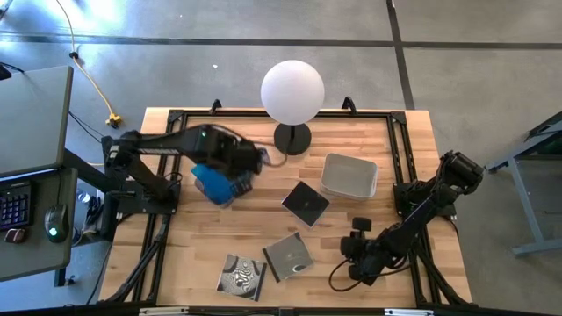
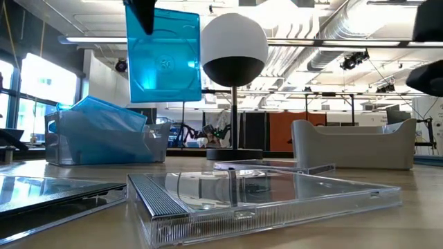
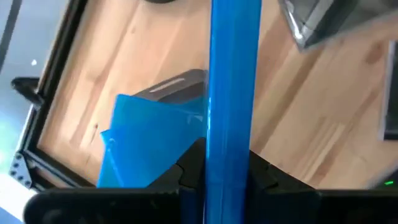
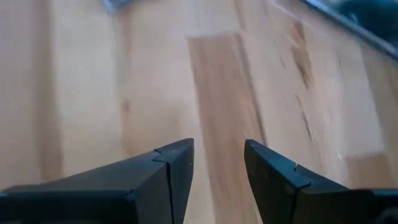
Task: Pick & place jewel cases by type
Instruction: Put the blue cd case into the black bin
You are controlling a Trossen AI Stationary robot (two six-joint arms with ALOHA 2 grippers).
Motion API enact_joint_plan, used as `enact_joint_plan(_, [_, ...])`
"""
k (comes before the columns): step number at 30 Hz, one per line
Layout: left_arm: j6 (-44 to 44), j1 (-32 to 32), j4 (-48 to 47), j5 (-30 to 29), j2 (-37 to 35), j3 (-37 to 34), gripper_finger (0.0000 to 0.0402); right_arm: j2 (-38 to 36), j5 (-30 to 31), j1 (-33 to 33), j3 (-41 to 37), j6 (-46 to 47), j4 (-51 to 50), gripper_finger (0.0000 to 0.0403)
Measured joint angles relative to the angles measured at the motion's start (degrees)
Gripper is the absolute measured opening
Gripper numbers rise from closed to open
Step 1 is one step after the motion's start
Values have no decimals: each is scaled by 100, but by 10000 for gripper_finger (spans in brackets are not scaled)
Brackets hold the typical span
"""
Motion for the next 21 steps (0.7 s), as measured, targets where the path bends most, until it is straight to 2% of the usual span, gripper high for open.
enact_joint_plan(3, [39, 340, 8, 290, -92, -4, 50, 0, 230, -79, 0, -399, 222, 138])
enact_joint_plan(5, [264, 562, 1, 761, -140, -2, 50, 0, 445, -117, -1, -465, 331, 138])
enact_joint_plan(8, [426, 922, 18, 1465, -242, -32, 50, 0, 404, -177, -2, -543, 356, 138])
enact_joint_plan(11, [474, 1256, 24, 1744, -337, -232, 50, 0, 310, -184, -2, -527, 374, 138])
enact_joint_plan(17, [277, 1964, 1, 1631, -784, -1326, 50, 0, 307, -175, -2, -521, 400, 138])
enact_joint_plan(21, [252, 2044, 37, 2045, -1132, -2255, 50, 0, 316, -175, -2, -543, 404, 138])
